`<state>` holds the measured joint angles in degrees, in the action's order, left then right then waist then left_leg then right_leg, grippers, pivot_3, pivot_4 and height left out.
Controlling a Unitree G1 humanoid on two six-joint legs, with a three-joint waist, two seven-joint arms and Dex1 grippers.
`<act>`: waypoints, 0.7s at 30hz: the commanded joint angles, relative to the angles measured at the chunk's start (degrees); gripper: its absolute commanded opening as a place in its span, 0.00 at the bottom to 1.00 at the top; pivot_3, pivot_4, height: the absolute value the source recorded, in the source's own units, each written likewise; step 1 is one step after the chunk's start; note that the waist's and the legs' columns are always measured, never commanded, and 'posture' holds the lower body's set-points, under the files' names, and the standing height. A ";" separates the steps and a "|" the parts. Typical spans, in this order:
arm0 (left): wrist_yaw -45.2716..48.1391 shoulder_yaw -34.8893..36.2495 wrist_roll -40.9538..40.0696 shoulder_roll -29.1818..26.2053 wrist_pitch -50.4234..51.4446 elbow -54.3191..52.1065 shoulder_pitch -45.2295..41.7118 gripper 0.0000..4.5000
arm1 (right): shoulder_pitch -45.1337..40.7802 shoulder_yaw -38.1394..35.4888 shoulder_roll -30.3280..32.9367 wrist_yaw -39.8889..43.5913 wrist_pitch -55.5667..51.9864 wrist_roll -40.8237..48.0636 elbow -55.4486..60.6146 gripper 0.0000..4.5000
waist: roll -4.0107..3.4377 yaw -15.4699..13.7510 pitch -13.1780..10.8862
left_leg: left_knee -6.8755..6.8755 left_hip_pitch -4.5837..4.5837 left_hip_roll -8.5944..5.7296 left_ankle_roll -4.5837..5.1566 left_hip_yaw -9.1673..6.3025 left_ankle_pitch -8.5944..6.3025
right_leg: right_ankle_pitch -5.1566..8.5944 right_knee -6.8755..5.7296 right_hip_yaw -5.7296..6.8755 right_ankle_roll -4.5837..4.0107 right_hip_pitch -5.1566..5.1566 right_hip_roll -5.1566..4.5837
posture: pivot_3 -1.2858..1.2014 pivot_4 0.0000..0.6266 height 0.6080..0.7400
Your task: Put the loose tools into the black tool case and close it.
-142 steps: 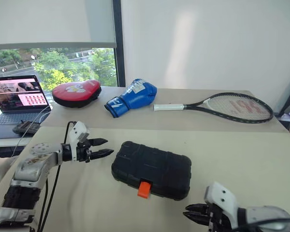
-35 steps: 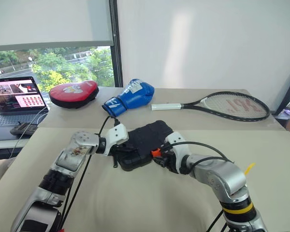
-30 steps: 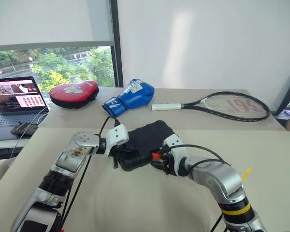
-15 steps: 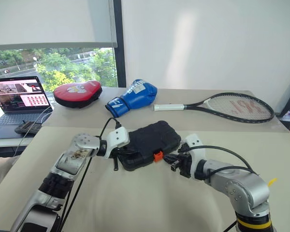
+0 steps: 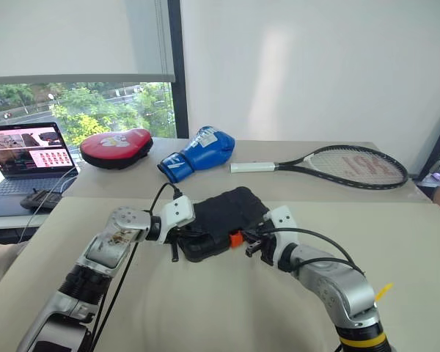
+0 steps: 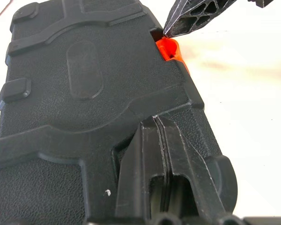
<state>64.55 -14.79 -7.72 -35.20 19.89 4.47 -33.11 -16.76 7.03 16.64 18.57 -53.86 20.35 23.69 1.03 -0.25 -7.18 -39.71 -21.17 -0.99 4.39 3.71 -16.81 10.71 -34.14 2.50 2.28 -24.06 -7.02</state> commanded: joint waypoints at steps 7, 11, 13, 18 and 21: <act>-0.29 -4.09 3.23 0.12 2.25 2.63 3.17 0.00 | 1.48 8.32 3.49 2.66 -1.06 -3.08 -2.12 0.00 | -0.39 -0.13 0.10 | -0.02 -0.18 -0.02 -0.01 -0.01 -0.02 | 0.05 0.04 -0.04 -0.53 -0.13 -0.10 | 0.52 0.24 1.00; -0.48 -4.12 3.29 0.21 2.24 2.32 3.54 0.00 | 1.46 11.95 4.56 3.65 0.22 -5.47 -3.57 0.00 | -0.38 -0.26 0.11 | 0.00 -0.17 -0.01 0.23 -0.04 0.10 | -0.04 0.06 0.01 -0.31 -0.12 -0.07 | 0.52 0.24 1.00; -0.66 -3.79 3.15 0.26 1.88 2.23 3.78 0.00 | 1.73 10.85 4.65 3.99 1.28 -5.39 -3.04 0.00 | -0.38 -0.27 0.11 | 0.02 -0.17 -0.01 0.26 -0.06 0.11 | 0.00 0.07 0.09 -0.25 -0.12 -0.07 | 0.52 0.24 1.00; -2.03 0.38 -0.48 1.73 -1.56 0.03 6.79 0.00 | 5.10 4.18 6.13 7.25 5.21 -1.82 4.86 0.00 | -0.50 -0.45 0.01 | 0.03 -0.26 -0.03 0.01 -0.13 -0.04 | 0.13 0.10 0.00 -0.04 -0.14 -0.16 | 0.52 0.24 1.00; -0.64 3.21 -4.93 2.49 -0.84 -2.66 8.65 0.00 | 7.56 0.73 6.93 9.17 5.98 1.00 9.92 0.00 | -0.54 -0.44 -0.01 | 0.02 -0.69 -0.06 0.19 -0.16 0.00 | -0.06 0.08 -0.03 -0.31 -0.32 -0.25 | 0.52 0.24 1.00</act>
<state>61.87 -10.55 -10.49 -32.57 15.92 1.49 -27.15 -9.59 11.75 23.11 26.10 -50.06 18.43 27.57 0.49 -0.68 -7.19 -39.70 -22.00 -1.06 4.83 3.55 -16.66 10.63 -34.05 2.48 1.95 -24.43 -7.26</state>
